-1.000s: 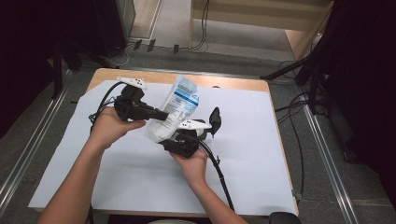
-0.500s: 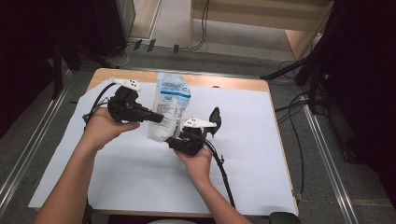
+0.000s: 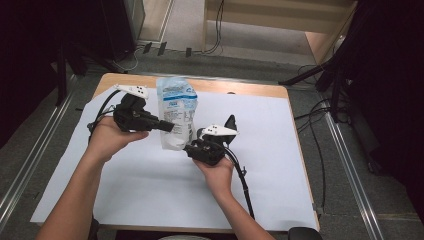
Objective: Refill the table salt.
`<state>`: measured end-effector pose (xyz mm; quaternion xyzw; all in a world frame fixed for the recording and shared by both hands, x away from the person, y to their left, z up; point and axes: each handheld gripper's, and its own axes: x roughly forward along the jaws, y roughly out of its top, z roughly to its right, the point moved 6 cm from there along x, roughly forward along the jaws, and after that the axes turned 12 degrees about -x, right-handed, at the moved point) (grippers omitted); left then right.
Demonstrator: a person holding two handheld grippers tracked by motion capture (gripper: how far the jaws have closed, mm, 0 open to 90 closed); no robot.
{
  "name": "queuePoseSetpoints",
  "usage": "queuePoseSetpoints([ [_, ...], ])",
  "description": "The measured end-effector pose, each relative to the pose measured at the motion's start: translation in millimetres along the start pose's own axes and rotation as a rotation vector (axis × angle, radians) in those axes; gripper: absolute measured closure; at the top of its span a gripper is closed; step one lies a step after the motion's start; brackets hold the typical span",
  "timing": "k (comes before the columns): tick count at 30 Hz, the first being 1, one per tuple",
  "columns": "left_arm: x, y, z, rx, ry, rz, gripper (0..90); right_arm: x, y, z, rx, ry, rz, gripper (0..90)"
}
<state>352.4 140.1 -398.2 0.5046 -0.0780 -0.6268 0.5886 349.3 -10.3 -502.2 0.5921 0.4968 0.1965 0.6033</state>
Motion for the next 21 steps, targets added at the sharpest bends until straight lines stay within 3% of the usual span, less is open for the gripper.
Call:
queuePoseSetpoints([
  [3,-4.7,1.4,-0.3,0.002,0.002,0.025,90.0,-3.6,1.9,-1.0,-0.004,0.011,-0.002,65.1],
  [6,-9.2,1.9,-0.8,0.005,0.0,0.038,90.0,-8.7,3.3,-3.8,-0.048,0.015,-0.028,64.5],
  [10,-12.9,1.5,-5.6,0.005,0.042,0.046,90.0,-19.6,4.5,-5.7,-0.07,0.03,-0.05,63.3],
  [16,-20.2,-1.9,-15.3,-0.013,0.068,0.065,90.0,-37.2,1.8,-7.0,-0.126,0.045,-0.082,61.1],
  [21,-21.4,-8.5,-26.9,-0.033,0.116,0.067,90.0,-50.4,-2.4,-5.2,-0.14,0.067,-0.117,60.3],
])
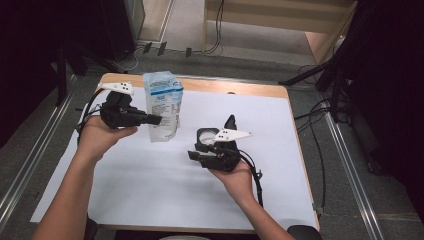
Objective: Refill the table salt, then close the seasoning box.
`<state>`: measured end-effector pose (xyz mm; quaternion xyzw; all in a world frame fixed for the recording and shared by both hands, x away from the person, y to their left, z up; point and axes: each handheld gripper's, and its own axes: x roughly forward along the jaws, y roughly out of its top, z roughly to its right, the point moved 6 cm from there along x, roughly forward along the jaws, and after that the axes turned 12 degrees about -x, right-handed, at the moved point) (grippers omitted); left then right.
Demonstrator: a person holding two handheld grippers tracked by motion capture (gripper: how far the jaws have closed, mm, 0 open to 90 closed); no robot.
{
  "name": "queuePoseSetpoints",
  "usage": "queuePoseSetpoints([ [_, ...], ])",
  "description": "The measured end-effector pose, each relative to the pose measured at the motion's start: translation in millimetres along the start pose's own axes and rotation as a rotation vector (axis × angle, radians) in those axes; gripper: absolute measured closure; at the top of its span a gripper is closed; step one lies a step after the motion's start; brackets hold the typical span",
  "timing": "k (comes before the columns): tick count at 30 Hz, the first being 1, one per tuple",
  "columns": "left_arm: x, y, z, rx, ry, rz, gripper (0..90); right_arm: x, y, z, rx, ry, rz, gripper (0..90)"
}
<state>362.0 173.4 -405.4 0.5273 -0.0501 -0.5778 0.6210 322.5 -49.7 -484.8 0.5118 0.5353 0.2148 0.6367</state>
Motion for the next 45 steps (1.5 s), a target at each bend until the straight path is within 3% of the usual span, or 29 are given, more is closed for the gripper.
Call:
queuePoseSetpoints([
  [3,-0.3,-4.2,-8.7,-0.005,0.037,0.006,90.0,-6.6,-3.2,0.1,-0.015,0.01,-0.008,60.0],
  [8,1.6,-10.7,-24.8,-0.034,0.063,0.019,90.0,-15.9,-10.5,3.2,-0.018,0.015,-0.02,60.0],
  [12,4.9,-15.3,-35.5,-0.046,0.096,0.005,90.0,-23.7,-18.0,7.9,-0.014,0.016,-0.025,60.0],
  [17,7.4,-17.7,-46.7,-0.064,0.095,0.023,90.0,-35.2,-26.8,13.0,-0.01,-0.002,-0.04,60.1],
  [22,14.0,-19.5,-60.5,-0.072,0.132,0.03,90.0,-42.7,-32.7,17.5,0.001,-0.011,-0.049,60.2],
  [26,21.0,-18.6,-73.8,-0.102,0.137,0.042,90.0,-47.2,-35.2,22.2,0.008,-0.028,-0.053,60.3],
  [34,34.9,-22.0,-99.9,-0.123,0.17,0.048,90.0,-54.5,-41.1,28.8,0.025,-0.06,-0.056,60.9],
  [37,38.7,-25.0,-106.2,-0.139,0.173,0.042,90.0,-58.1,-44.2,32.2,0.035,-0.073,-0.058,61.3],
  [39,40.2,-28.0,-108.5,-0.126,0.18,0.025,90.0,-60.4,-45.6,35.2,0.045,-0.084,-0.057,61.6],
  [45,38.2,-37.5,-108.3,-0.133,0.175,0.027,90.0,-64.5,-49.7,45.6,0.057,-0.115,-0.066,62.4],
])
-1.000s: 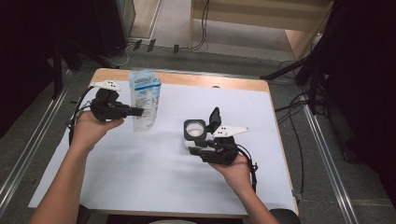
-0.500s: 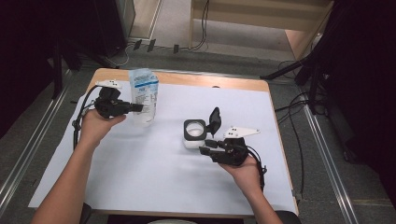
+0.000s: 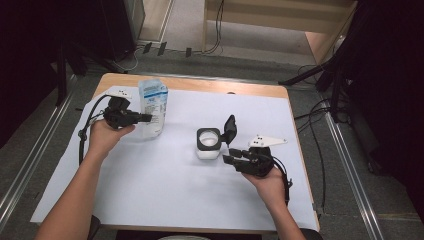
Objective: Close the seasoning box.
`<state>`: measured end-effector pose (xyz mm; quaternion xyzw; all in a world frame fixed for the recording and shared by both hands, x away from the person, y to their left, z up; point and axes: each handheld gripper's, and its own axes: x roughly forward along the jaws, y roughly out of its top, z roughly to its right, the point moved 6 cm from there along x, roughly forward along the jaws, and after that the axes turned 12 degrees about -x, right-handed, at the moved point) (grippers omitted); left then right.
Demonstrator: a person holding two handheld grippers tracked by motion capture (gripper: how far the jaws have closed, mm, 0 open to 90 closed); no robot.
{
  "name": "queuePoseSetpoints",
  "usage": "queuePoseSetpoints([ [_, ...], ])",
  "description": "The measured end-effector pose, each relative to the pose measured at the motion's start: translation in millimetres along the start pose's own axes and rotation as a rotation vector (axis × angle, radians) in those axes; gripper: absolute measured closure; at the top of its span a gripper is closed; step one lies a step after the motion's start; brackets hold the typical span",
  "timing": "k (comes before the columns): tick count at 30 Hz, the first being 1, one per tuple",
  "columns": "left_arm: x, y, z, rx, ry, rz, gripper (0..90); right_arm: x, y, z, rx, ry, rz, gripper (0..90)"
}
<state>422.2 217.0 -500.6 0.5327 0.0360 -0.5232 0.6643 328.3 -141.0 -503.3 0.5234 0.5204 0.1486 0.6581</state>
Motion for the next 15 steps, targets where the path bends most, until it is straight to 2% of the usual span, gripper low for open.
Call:
queuePoseSetpoints([
  [5,-3.1,-9.7,-4.4,-0.011,0.002,0.002,89.9,-2.0,0.1,8.6,0.016,-0.015,0.011,62.8],
  [9,-3.5,-17.2,-4.5,0.006,0.007,-0.008,88.4,-3.0,0.0,14.8,0.029,-0.023,0.019,63.6],
  [13,-3.9,-19.4,-5.0,-0.006,0.004,0.004,86.0,-2.3,0.0,21.6,0.043,-0.031,0.008,65.2],
  [15,-4.2,-20.5,-4.8,0.002,0.005,-0.001,84.3,-2.3,0.1,26.1,0.045,-0.04,0.008,67.2],
])
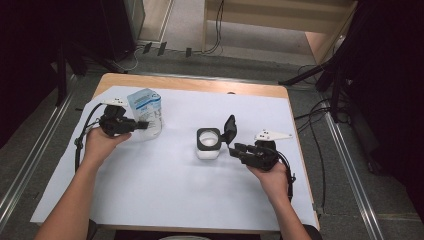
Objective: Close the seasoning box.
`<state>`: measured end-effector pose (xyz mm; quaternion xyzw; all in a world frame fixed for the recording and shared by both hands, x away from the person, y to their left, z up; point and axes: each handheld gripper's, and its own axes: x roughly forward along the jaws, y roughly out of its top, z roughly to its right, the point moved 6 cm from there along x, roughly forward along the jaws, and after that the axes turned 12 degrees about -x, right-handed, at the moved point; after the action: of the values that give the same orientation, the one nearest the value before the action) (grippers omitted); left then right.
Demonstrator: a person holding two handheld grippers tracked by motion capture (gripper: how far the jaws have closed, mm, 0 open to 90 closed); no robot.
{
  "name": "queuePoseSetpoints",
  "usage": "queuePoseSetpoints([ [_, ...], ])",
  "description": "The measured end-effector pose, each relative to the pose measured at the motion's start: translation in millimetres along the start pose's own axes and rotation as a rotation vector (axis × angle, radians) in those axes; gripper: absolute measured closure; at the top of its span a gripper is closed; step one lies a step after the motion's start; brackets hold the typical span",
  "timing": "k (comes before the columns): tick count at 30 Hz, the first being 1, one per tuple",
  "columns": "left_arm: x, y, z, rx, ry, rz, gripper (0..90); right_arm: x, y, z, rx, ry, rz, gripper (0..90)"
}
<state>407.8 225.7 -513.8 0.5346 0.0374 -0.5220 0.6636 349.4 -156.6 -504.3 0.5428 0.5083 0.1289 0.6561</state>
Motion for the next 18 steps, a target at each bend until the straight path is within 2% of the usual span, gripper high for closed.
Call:
queuePoseSetpoints([
  [4,-0.6,-0.5,1.3,0.001,-0.001,0.014,80.9,-0.4,0.8,10.6,0.049,-0.013,0.005,74.6],
  [9,-2.0,-0.6,1.4,-0.001,0.003,0.022,76.2,0.4,4.7,20.3,0.055,-0.029,0.023,88.6],
  [11,-3.0,-0.3,1.9,0.002,0.0,0.028,73.7,3.1,6.2,24.1,0.068,-0.033,0.015,90.0],
  [15,-5.3,0.1,1.2,0.001,0.022,0.046,61.9,5.6,15.1,29.1,0.076,-0.031,0.041,90.0],
  [18,-7.4,-1.8,1.0,0.01,0.02,0.042,54.9,6.8,21.2,32.5,0.076,-0.036,0.042,90.0],
])
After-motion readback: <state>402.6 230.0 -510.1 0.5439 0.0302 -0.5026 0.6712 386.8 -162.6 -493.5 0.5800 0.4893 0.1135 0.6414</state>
